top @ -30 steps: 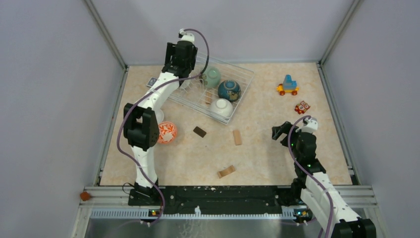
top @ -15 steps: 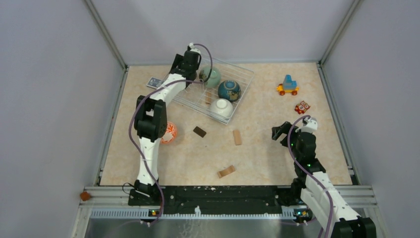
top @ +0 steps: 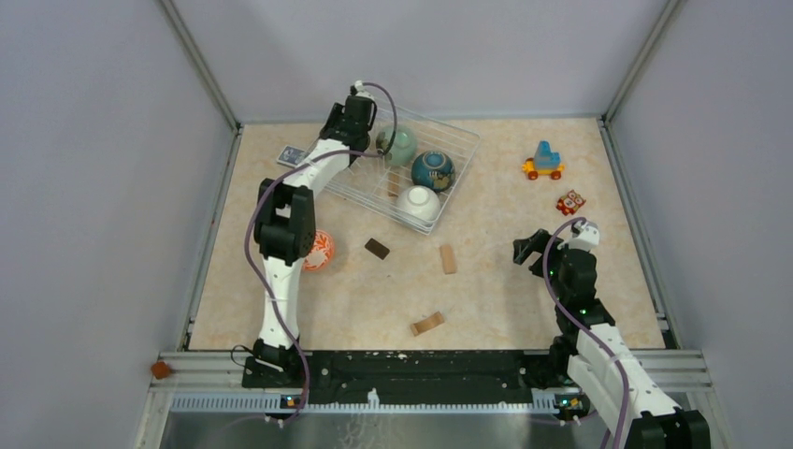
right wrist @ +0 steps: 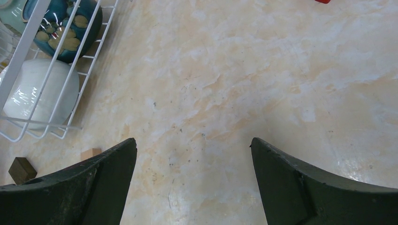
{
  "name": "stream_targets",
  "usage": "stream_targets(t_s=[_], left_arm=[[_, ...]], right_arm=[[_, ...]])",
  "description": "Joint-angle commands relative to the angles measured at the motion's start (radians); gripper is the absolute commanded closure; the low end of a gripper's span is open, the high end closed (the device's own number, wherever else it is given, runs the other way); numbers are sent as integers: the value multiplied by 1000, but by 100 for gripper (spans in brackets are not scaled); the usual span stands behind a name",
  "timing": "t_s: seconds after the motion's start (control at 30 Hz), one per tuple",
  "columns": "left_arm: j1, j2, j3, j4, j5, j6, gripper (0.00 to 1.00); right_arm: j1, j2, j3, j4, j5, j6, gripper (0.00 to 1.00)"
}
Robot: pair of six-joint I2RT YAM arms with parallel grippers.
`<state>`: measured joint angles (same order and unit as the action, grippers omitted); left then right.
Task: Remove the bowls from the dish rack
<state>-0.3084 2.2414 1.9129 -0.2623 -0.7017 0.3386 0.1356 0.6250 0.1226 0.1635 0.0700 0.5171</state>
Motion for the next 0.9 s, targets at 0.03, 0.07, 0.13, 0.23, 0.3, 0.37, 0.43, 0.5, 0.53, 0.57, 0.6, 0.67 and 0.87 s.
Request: stream_targets(t_s=[0.03, 0.07, 0.13, 0.23, 0.3, 0.37, 0.43, 0.5, 0.53, 0.57, 0.6, 0.67, 0.87], left_arm=[[9, 4, 12, 118, -132, 36, 66], [9, 4, 13, 122, -139, 39, 73], [8, 7, 13, 130, -147, 48, 92], [4, 9, 11, 151, -178, 69, 100], [-3, 8, 5, 181, -202, 98, 100], [-13, 3, -10, 229, -233, 144, 100], [-30, -5, -26, 295, -264, 197, 100], [-44, -9, -38, 355, -295, 254, 100], [-51, -9, -42, 384, -307, 284, 100], [-58, -10, -44, 411, -321, 313, 100], [-66, -11, -49, 447, -338, 351, 100], [-81, -13, -69, 573, -373, 444, 100], [-106, -25, -129, 972, -443, 757, 100]], right_arm=[[6, 3, 32, 28, 9, -5, 10], [6, 3, 32, 27, 10, -5, 10], [6, 5, 32, 28, 9, -4, 10], [5, 5, 32, 27, 10, -5, 10], [6, 5, 32, 28, 9, -4, 10], [5, 4, 32, 28, 10, -5, 10], [5, 4, 32, 27, 10, -5, 10], [5, 4, 32, 27, 9, -4, 10], [5, 4, 32, 27, 9, -4, 10], [6, 4, 32, 27, 7, -4, 10], [6, 3, 32, 27, 9, -5, 10], [6, 4, 32, 27, 7, -5, 10], [6, 4, 32, 27, 6, -5, 10]])
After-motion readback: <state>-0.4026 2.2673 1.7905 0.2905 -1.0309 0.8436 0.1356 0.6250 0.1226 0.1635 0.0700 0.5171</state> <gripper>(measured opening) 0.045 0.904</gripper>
